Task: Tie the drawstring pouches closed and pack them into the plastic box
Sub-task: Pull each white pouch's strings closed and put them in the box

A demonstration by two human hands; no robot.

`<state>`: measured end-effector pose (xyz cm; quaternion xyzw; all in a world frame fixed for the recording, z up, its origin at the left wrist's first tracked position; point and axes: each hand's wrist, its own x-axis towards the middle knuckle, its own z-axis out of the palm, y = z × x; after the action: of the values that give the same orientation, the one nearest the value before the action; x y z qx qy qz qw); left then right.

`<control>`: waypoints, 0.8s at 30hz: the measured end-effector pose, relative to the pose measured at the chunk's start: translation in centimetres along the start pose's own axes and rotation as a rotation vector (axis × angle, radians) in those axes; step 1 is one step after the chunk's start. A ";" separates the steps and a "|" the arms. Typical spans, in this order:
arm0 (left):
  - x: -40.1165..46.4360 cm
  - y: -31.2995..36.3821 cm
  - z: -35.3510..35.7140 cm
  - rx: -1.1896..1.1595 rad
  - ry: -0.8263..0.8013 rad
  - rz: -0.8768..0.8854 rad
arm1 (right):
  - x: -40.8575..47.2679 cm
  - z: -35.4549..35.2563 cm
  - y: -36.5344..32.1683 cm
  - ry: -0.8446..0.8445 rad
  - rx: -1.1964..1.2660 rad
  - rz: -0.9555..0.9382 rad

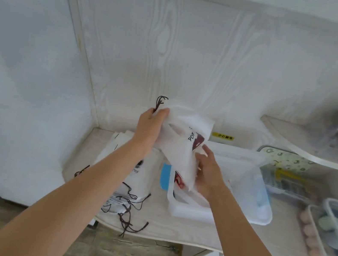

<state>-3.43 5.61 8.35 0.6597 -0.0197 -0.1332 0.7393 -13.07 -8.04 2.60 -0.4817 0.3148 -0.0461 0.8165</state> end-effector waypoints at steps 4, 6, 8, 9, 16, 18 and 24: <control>-0.6 -2.4 2.9 0.278 0.132 0.140 | 0.7 -5.8 -1.8 0.213 -0.423 -0.198; -1.2 -3.6 4.3 0.395 0.125 0.191 | 1.5 -8.4 -2.5 0.246 -0.614 -0.274; -1.8 -5.1 5.4 0.534 0.090 0.269 | 2.3 -10.4 -2.9 0.261 -0.816 -0.341; -2.2 -6.0 5.8 0.627 0.060 0.321 | 2.6 -11.3 -2.9 0.265 -0.919 -0.364; -3.6 -11.1 7.4 1.064 -0.092 0.386 | 2.7 -15.5 -1.5 0.206 -1.233 -0.342; -3.5 -12.1 7.8 1.176 -0.139 0.396 | 3.2 -16.2 -0.8 0.170 -1.277 -0.273; -2.8 -13.1 9.9 1.843 -0.218 0.371 | 4.6 -16.2 0.0 0.142 -1.503 -0.064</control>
<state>-10.37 -4.62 -2.80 0.9542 -0.2907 -0.0064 -0.0696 -18.42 -22.02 -5.06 -0.9137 0.2992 0.1266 0.2441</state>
